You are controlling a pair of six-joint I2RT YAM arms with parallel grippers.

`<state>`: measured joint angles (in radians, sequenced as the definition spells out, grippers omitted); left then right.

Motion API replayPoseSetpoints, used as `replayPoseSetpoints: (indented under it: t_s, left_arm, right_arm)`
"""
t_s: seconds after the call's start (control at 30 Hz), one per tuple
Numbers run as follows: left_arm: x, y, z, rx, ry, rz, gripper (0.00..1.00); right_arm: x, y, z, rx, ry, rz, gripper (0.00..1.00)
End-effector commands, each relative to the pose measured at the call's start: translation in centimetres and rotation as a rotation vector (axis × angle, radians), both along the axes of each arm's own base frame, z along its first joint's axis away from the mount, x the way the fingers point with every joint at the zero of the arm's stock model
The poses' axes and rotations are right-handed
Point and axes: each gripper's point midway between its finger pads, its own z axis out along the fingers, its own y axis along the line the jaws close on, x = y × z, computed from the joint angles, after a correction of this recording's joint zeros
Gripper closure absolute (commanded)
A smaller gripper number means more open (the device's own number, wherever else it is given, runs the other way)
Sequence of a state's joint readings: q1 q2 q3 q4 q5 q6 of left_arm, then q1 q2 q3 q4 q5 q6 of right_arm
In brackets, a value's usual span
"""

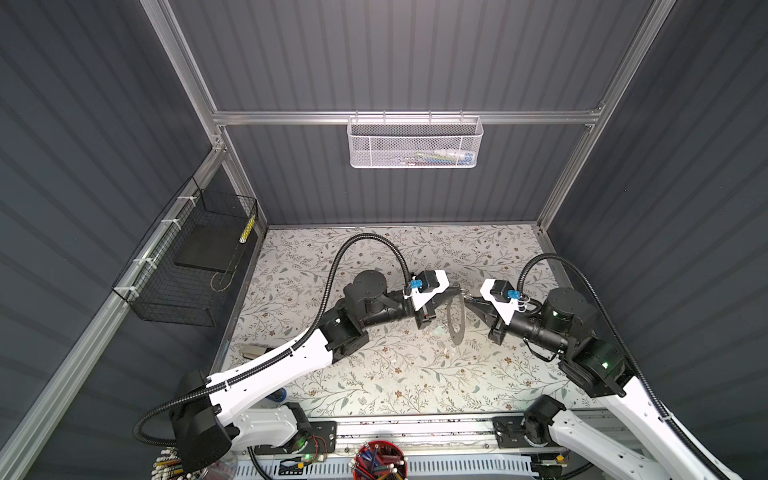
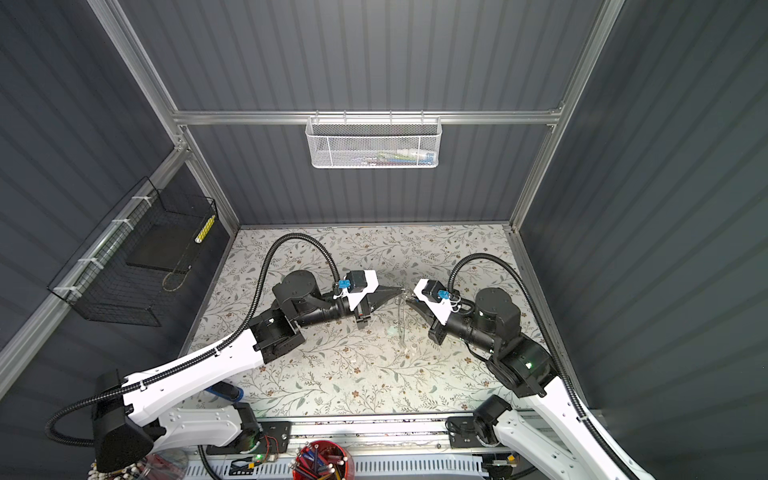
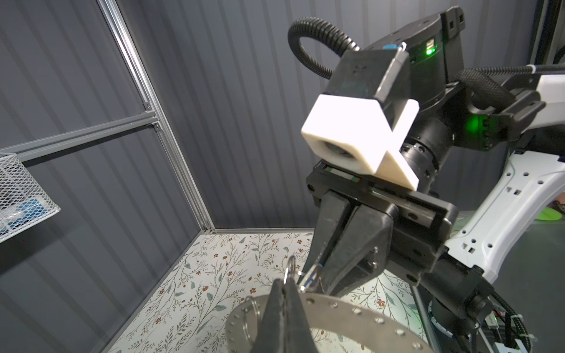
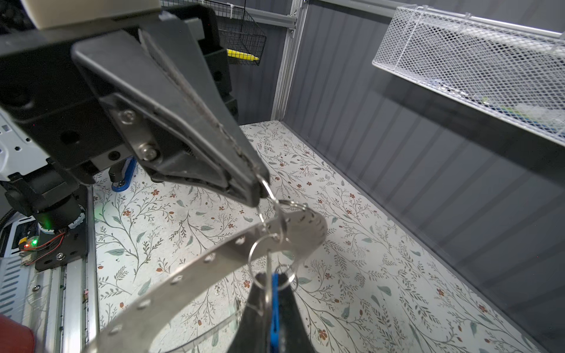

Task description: Put the keys on the keyring

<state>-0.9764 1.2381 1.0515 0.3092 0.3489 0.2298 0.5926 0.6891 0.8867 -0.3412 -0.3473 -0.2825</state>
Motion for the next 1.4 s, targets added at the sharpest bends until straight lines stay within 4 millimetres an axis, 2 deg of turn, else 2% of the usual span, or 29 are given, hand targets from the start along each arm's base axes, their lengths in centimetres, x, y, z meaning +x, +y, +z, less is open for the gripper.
replayPoseSetpoints:
  t_s: [0.0,0.1,0.33,0.67,0.87,1.1,1.37]
  left_arm:
    - [-0.6,0.8,1.8,-0.030,-0.059,-0.006,1.00]
    - [-0.5,0.8,1.6,-0.022,-0.064,-0.002,1.00]
    - [-0.6,0.6,1.1,0.001,-0.062,-0.014,1.00]
    - [-0.9,-0.1,0.8,0.009,-0.050,-0.056,1.00]
    - [-0.9,0.0,1.0,0.006,-0.058,-0.053,1.00]
    - [-0.6,0.3,0.5,0.028,-0.069,-0.023,1.00]
    - [-0.3,0.7,0.7,0.032,-0.084,0.004,1.00]
  right_arm:
    - [-0.6,-0.2,1.2,-0.006,-0.026,0.016,1.00]
    - [-0.9,-0.1,0.9,-0.025,-0.006,0.033,1.00]
    - [-1.4,0.4,1.5,-0.016,-0.013,0.076,1.00]
    - [-0.8,1.1,1.3,-0.023,-0.006,0.094,1.00]
    - [-0.2,0.8,0.6,-0.064,0.001,0.062,1.00]
    - [-0.4,0.2,1.1,-0.072,-0.028,0.050,1.00]
    - [-0.5,-0.1,0.1,-0.105,-0.006,0.045,1.00]
